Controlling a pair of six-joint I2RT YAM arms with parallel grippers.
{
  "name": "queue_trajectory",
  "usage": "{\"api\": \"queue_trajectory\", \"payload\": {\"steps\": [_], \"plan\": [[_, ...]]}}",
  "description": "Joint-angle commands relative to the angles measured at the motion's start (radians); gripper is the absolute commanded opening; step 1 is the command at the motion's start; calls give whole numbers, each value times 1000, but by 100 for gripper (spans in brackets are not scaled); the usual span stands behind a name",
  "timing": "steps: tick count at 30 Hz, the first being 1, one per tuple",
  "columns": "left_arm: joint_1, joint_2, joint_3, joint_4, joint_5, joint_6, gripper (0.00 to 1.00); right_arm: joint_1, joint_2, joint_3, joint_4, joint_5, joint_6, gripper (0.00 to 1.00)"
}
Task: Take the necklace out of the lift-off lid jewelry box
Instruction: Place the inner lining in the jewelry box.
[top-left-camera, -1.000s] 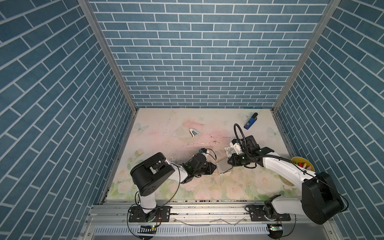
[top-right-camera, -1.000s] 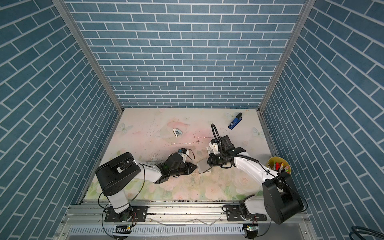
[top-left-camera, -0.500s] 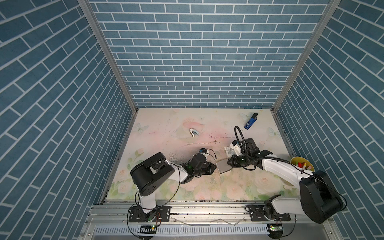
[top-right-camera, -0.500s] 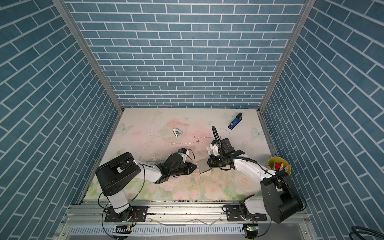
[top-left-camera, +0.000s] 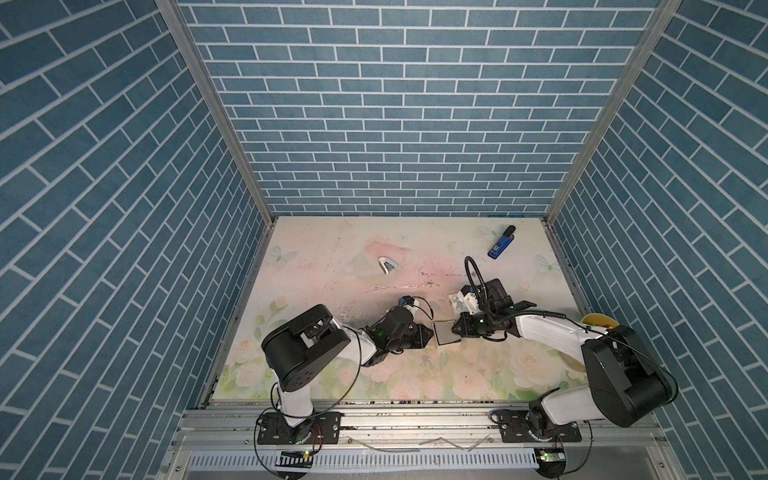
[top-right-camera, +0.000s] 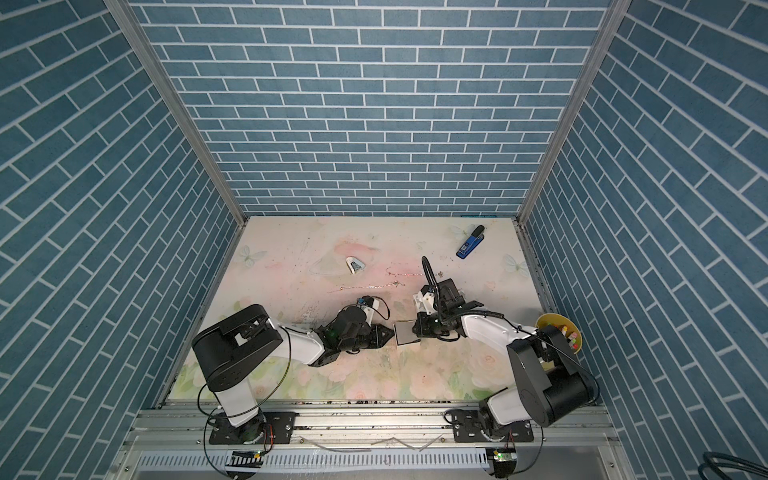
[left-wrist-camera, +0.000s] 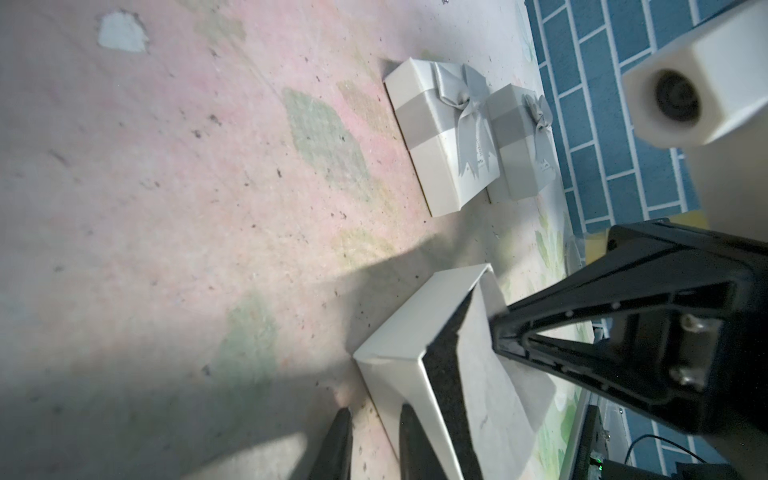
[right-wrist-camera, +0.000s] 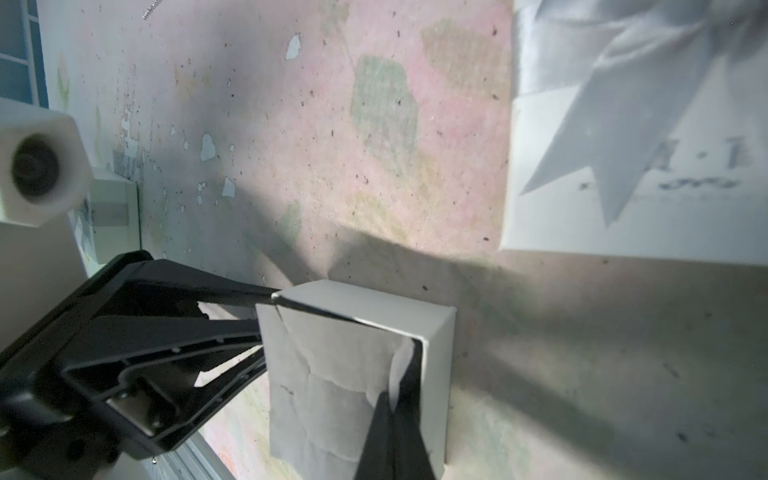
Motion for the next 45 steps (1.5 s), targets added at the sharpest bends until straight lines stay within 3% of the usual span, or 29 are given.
{"api": "queue_trajectory", "payload": {"steps": [1, 8, 17, 30, 36, 45], "plan": [[-2, 14, 19, 14, -3, 1, 22, 9, 11, -16, 15, 9, -9, 0], [4, -4, 9, 6, -6, 5, 23, 30, -7, -3, -11, 63, -8, 0], [26, -53, -8, -31, -6, 26, 23, 33, -101, 36, -115, 135, 19, 27], [35, -136, 1, -139, -23, 86, 25, 33, -162, 110, -272, 191, 23, 40], [34, -164, 21, -200, -25, 117, 25, 33, -142, 123, -315, 226, 17, 42], [24, -165, 54, -237, -23, 126, 25, 85, -98, 182, -363, 217, -71, 32]]}}
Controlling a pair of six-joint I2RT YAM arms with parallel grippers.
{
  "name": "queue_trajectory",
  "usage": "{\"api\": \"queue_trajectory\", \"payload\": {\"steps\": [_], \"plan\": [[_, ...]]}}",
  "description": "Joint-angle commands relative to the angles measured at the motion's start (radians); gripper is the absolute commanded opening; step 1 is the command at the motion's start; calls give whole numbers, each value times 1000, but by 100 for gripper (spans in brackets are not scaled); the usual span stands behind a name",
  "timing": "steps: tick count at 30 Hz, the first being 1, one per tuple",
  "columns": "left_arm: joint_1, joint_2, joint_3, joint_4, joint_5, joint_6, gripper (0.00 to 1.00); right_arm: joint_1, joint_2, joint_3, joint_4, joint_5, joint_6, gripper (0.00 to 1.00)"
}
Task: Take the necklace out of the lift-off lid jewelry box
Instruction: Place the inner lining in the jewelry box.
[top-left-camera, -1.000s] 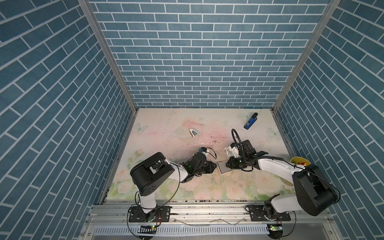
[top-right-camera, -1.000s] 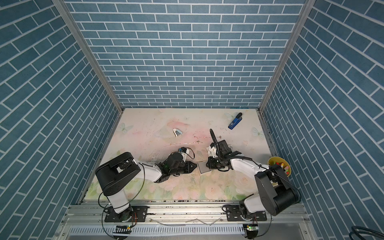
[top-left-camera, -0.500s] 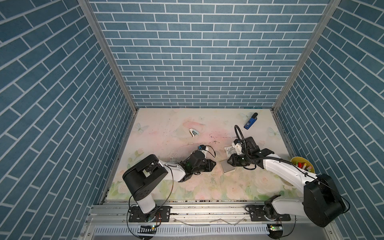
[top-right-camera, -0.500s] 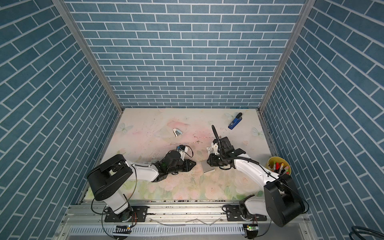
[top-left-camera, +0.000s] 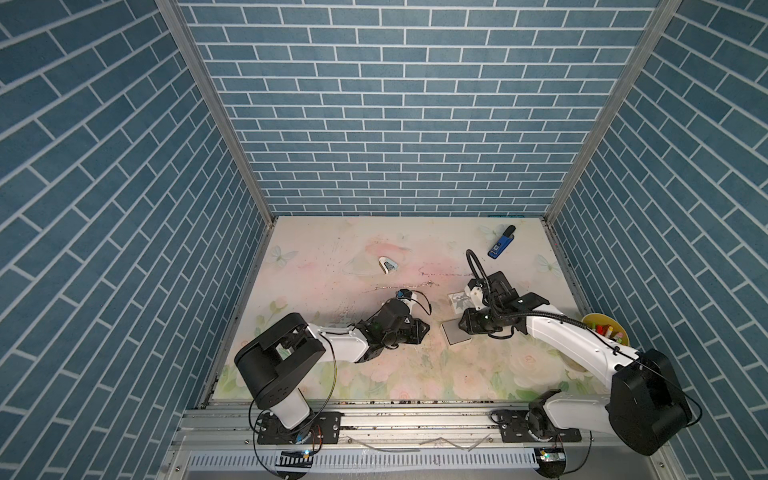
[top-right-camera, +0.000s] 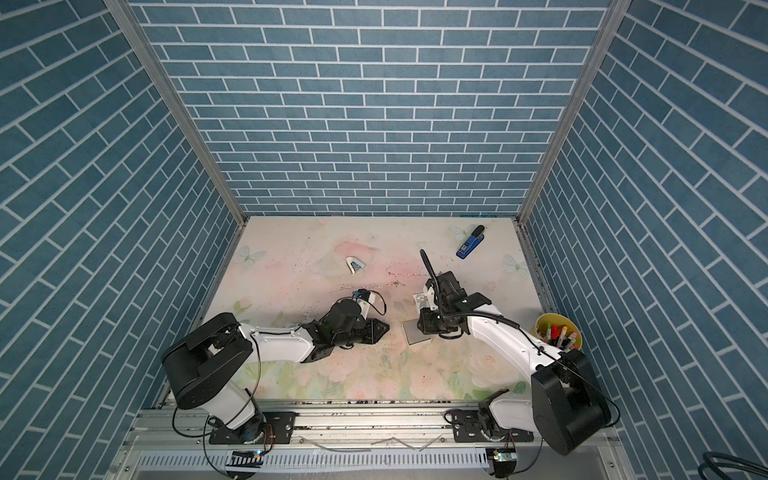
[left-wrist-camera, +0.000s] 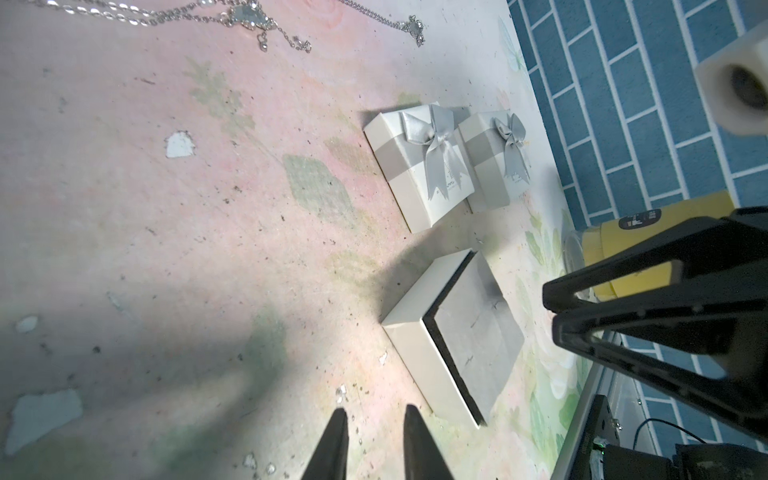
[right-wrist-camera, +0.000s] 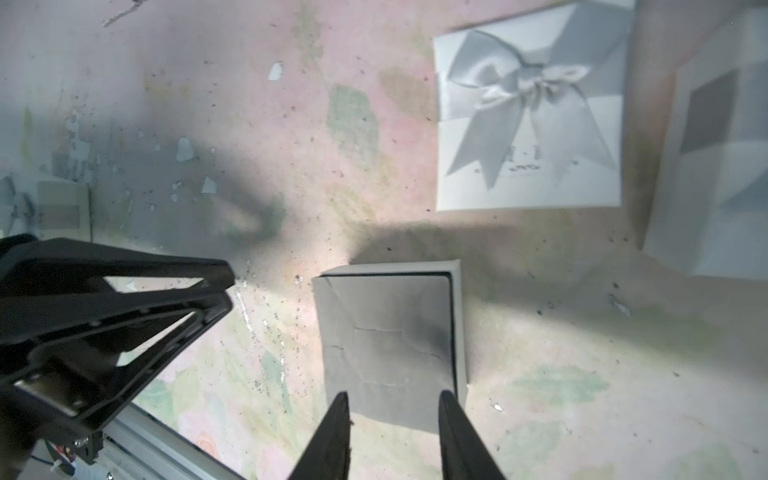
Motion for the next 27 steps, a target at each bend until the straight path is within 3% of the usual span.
{"api": "queue_trajectory", "payload": {"steps": [1, 12, 21, 27], "plan": [[-8, 5, 35, -25, -1, 18, 25, 21, 55, 25, -29, -10, -51, 30], [-37, 103, 83, 37, 21, -14, 25, 23, 234, -8, 132, -106, -43, 27], [-2, 23, 34, -45, -23, 12, 26, 95, 283, 25, 182, -115, 7, 27], [36, -63, -3, -127, -46, 31, 28, 137, 283, 73, 156, -23, 75, 27]]}}
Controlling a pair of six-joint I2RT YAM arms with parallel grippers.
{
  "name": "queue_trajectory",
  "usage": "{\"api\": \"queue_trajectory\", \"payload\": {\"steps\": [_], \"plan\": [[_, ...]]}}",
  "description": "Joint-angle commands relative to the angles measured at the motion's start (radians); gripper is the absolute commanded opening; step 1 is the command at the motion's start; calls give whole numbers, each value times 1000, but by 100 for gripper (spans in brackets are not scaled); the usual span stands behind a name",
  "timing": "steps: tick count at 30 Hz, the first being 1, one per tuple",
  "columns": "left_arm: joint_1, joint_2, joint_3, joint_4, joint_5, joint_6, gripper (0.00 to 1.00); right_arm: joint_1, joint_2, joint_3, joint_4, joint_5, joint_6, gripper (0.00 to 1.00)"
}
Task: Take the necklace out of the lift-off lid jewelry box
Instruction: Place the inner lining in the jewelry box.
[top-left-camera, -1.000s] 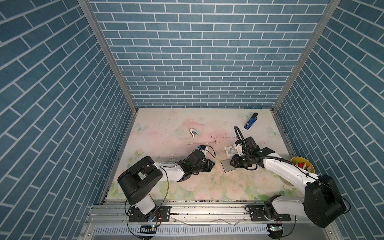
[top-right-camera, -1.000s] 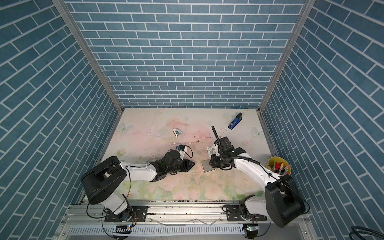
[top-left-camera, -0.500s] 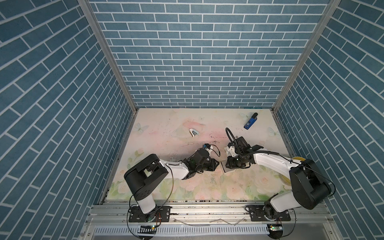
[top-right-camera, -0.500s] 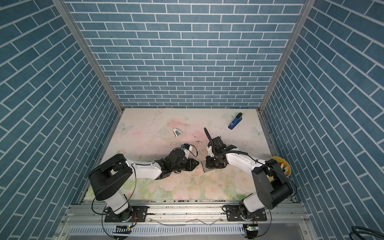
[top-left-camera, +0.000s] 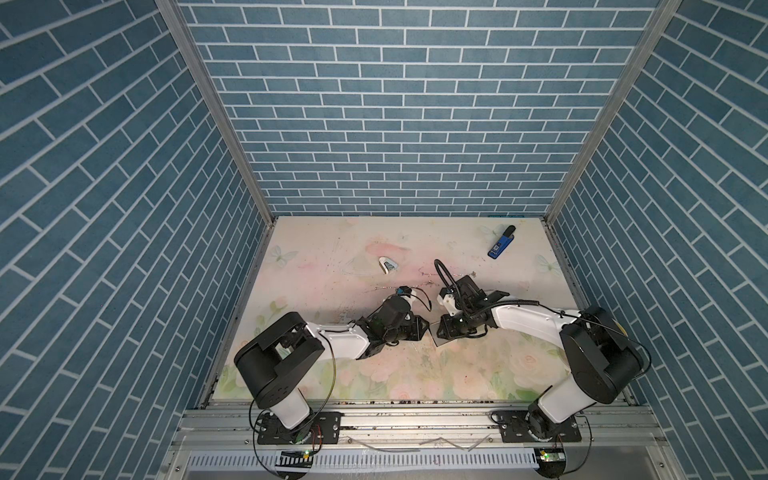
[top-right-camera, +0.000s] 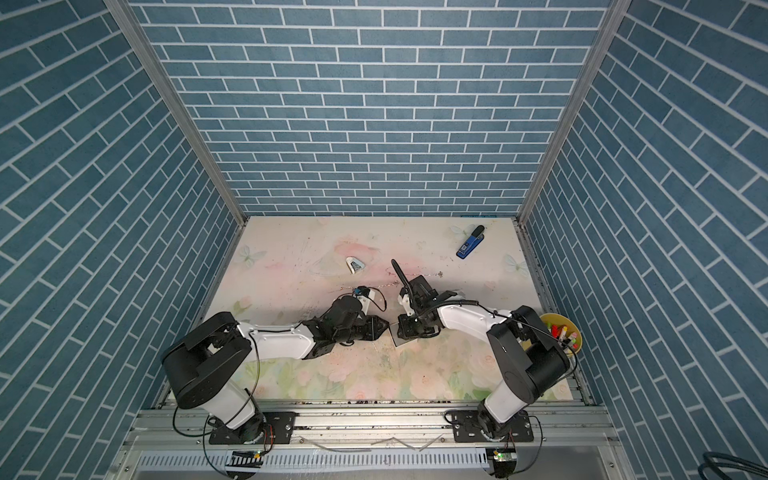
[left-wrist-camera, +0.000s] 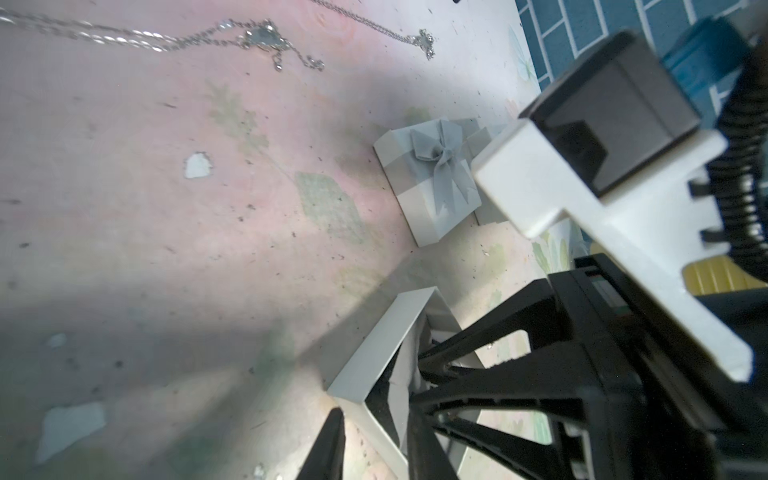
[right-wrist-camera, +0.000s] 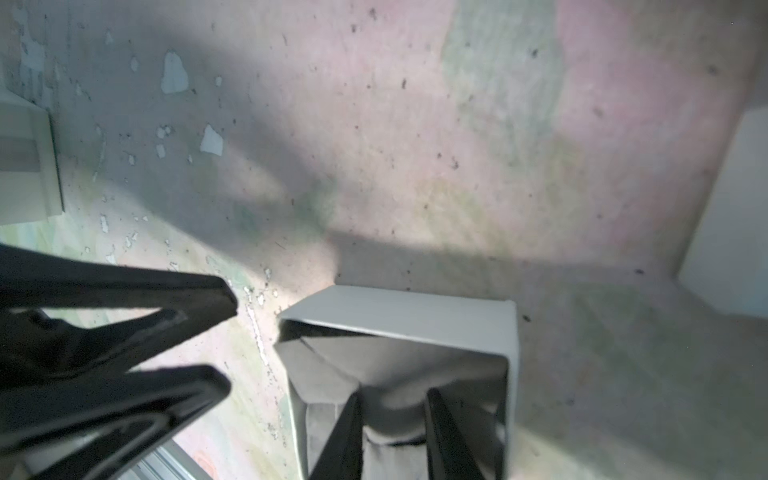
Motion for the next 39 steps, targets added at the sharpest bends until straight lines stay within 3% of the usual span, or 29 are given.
{"api": "queue_trajectory", "payload": {"steps": [1, 6, 10, 18, 28, 39], "plan": [[18, -58, -28, -82, -34, 27, 28, 14, -21, 37, -24, 69, 60, 27], [21, -108, -38, -172, -50, 37, 28, 22, -81, 88, -104, 113, 65, 27], [20, -86, -61, -119, -30, 3, 25, 29, -74, 100, -116, 106, 65, 27], [5, 20, -45, -6, 3, -35, 19, 74, 37, 142, -56, 60, 68, 24], [11, 95, -27, 35, 16, -41, 18, 95, 195, 224, -98, 97, 29, 22], [45, 57, -31, -5, 24, -16, 18, 114, 120, 262, -184, 186, 4, 24]]}}
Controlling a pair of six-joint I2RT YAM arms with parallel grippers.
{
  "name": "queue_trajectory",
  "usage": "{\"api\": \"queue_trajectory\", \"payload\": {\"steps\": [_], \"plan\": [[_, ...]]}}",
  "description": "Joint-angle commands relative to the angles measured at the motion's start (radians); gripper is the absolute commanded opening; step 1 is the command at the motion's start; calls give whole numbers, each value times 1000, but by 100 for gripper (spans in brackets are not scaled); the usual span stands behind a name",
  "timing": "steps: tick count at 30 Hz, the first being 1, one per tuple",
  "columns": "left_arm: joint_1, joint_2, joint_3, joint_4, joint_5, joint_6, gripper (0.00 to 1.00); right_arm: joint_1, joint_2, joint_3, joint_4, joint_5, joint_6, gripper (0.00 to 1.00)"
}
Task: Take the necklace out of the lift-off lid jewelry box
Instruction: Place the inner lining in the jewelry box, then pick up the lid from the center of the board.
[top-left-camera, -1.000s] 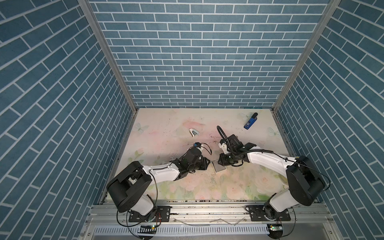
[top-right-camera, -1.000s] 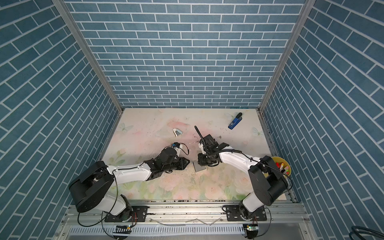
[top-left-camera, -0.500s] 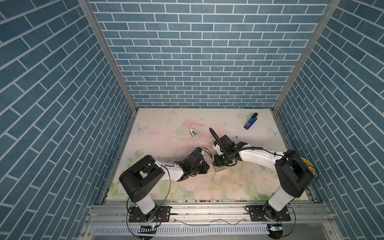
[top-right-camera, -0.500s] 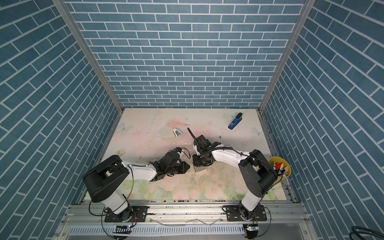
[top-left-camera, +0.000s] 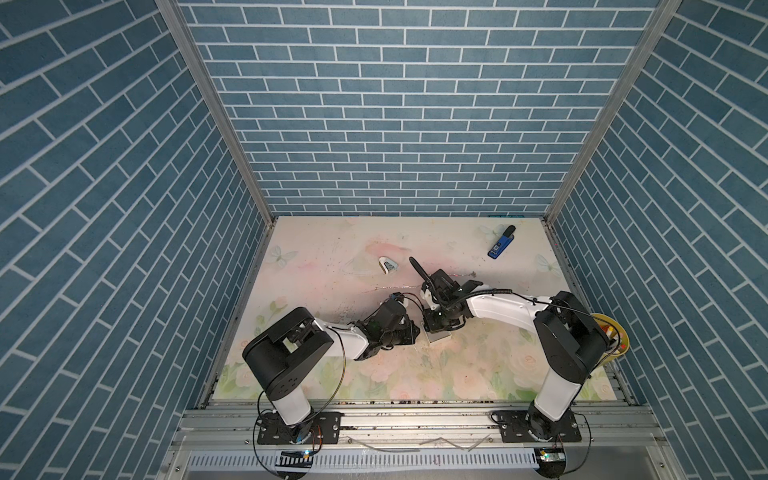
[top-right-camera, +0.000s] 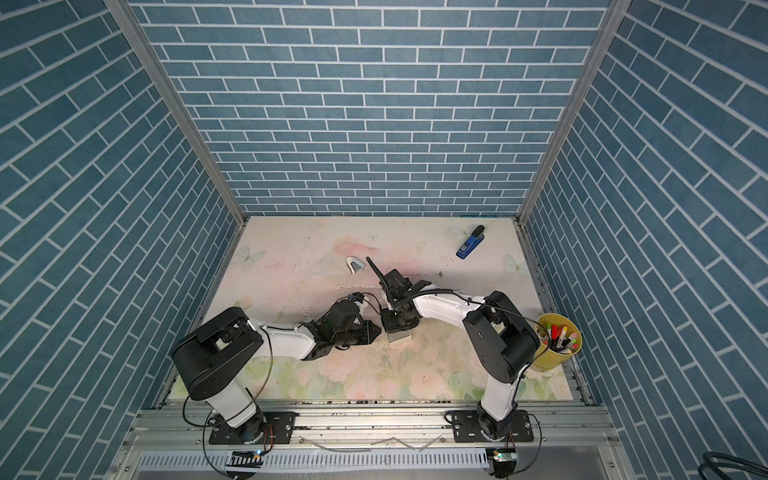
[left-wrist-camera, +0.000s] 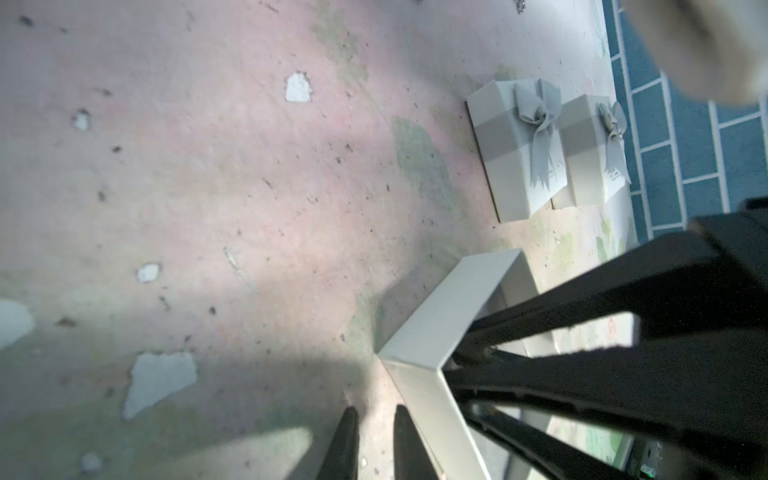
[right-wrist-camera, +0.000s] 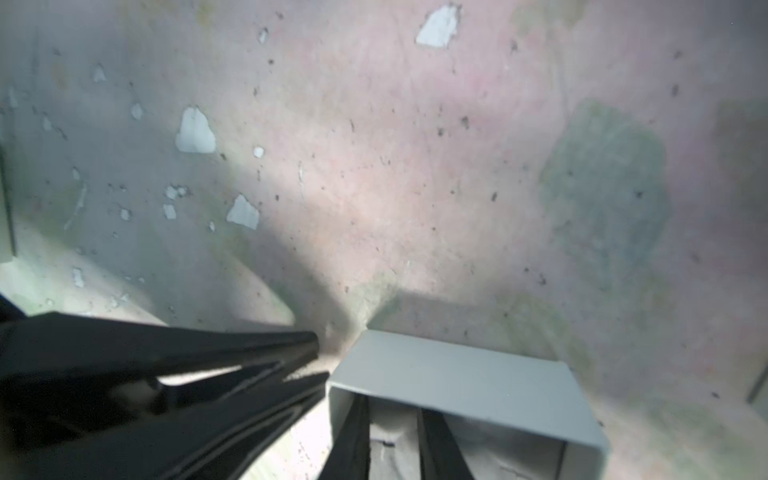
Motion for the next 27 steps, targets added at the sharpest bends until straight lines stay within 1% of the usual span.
{"api": "queue_trajectory", "payload": {"steps": [1, 6, 7, 10, 13, 17, 20, 23, 24, 25, 27], "plan": [[17, -29, 15, -52, 5, 31, 19, 5, -72, 36, -79, 59, -19, 25], [24, -87, 79, -219, -15, 109, 25, 3, -168, 66, -131, 99, -33, 28], [23, -104, 93, -254, -22, 127, 26, 2, -180, 71, -137, 127, -37, 29], [23, -142, 145, -349, -58, 184, 32, -17, -203, 96, -168, 137, -58, 35], [21, -157, 192, -417, -86, 236, 38, -62, -216, 105, -197, 145, -79, 42], [16, -137, 278, -490, -107, 285, 43, -174, -228, 82, -233, 124, -81, 53], [1, -111, 326, -503, -123, 316, 48, -251, -239, 49, -249, 118, -93, 61], [-11, -66, 377, -505, -116, 334, 51, -308, -230, 30, -253, 112, -114, 67], [-14, -52, 393, -506, -113, 339, 52, -322, -222, 30, -253, 112, -120, 75], [-18, -35, 412, -506, -106, 340, 53, -334, -212, 31, -252, 111, -127, 76], [-27, -2, 447, -508, -96, 341, 53, -352, -187, 39, -245, 71, -138, 77]]}}
